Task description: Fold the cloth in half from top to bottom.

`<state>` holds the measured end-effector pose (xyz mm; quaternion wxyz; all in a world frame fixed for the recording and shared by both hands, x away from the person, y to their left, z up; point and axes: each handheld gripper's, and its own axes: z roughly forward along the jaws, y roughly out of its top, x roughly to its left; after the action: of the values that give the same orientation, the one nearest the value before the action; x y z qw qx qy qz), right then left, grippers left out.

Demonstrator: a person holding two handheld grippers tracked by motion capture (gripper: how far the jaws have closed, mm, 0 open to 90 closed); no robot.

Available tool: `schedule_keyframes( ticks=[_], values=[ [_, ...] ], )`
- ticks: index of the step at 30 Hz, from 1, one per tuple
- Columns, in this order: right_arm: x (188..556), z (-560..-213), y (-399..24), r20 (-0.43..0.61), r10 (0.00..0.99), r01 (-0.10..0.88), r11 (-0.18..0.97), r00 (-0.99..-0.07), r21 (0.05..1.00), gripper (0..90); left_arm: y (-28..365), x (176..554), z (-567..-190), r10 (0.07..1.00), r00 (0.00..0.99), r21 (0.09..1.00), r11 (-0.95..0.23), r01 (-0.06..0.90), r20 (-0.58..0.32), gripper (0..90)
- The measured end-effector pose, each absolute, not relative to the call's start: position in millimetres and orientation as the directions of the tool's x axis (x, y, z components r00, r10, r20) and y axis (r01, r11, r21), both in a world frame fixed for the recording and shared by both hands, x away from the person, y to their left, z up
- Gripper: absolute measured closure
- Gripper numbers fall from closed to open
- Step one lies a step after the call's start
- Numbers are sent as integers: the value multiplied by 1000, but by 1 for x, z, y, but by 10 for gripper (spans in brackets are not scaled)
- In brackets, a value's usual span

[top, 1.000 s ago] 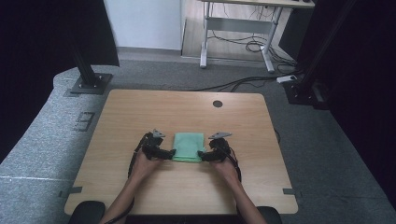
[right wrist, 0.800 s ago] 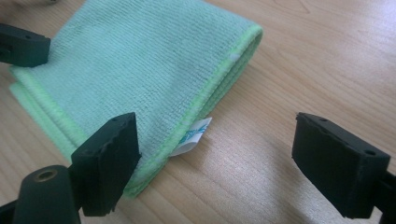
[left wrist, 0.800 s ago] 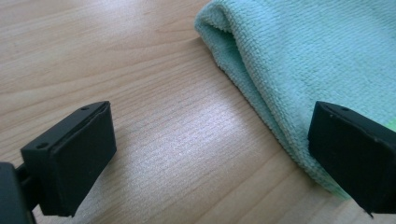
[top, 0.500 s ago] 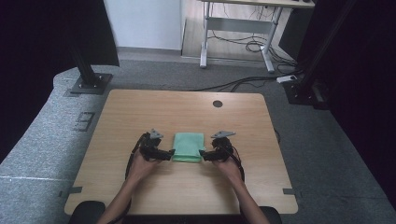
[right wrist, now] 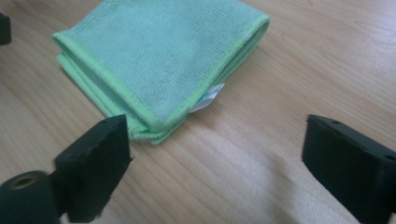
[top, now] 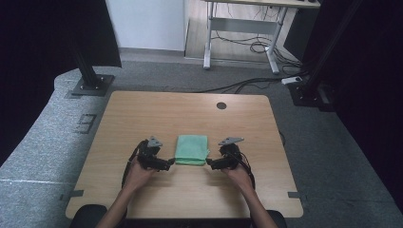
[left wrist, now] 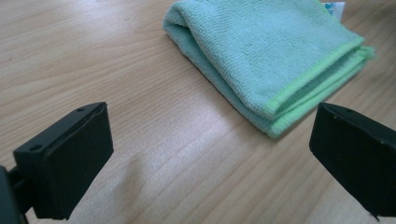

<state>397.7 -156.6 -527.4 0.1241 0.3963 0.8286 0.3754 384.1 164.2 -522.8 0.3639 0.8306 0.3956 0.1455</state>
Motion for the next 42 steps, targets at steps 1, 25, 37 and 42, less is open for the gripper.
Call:
schedule_keyframes(
  ticks=[1,25,37,42],
  values=[
    [397,-527,-157,91,748,563,407,-657,719,40,165,383,-522,762,647,722,-429,543,-35,0],
    [362,-507,-187,36,749,520,424,-662,741,0,187,351,-511,739,674,728,-471,497,18,0],
    [343,-503,-214,34,779,530,393,-626,752,0,211,334,-507,758,650,721,-481,499,56,0],
    [336,-508,-226,38,796,542,376,-605,752,0,218,329,-511,768,638,721,-471,508,52,0]
  ],
)
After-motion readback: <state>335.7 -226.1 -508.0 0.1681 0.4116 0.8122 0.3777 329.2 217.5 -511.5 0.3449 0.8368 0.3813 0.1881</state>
